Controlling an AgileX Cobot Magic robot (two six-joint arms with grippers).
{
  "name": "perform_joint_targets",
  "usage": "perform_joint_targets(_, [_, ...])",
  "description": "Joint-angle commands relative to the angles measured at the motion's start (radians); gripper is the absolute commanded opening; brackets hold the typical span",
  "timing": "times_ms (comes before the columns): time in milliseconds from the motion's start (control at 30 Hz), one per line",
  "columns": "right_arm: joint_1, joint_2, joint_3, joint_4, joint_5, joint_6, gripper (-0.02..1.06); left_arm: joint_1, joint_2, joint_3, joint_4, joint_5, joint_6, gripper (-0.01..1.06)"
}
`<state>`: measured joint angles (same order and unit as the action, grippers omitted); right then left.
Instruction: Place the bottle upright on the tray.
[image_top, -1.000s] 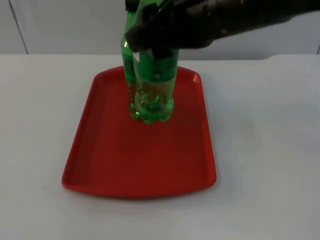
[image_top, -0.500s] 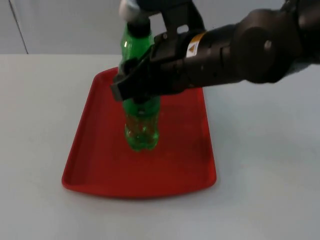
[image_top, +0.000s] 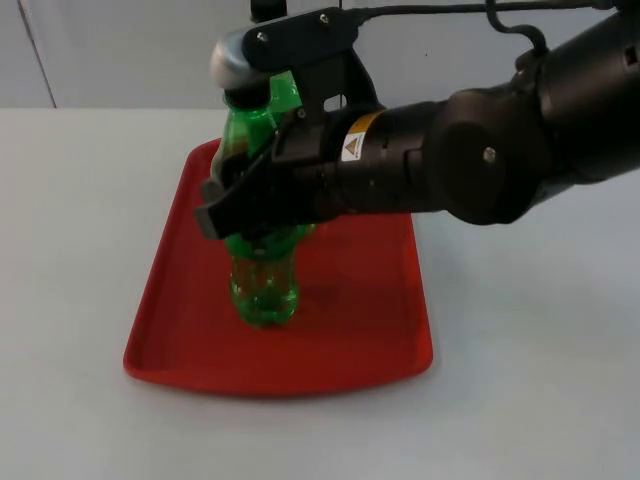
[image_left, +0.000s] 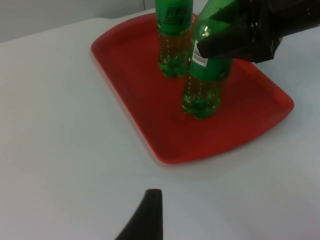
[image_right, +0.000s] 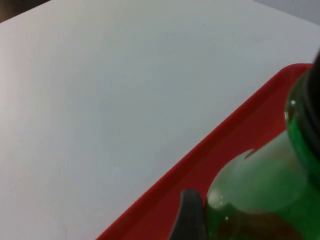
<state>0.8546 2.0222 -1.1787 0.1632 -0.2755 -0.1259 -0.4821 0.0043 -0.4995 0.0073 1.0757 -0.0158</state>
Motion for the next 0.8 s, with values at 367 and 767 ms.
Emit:
perform_joint_targets(367, [0.006,0.009,0.0,0.003,0.026,0.005,0.26,-0.005,-0.004,0.005,-0.001,-0.002,0.004,0.93])
perform_joint_targets(767, [0.006,0.009,0.0,0.003,0.052,0.005,0.97,-0.005,-0.004,0.005,-0.001,-0.002,0.004,0.93])
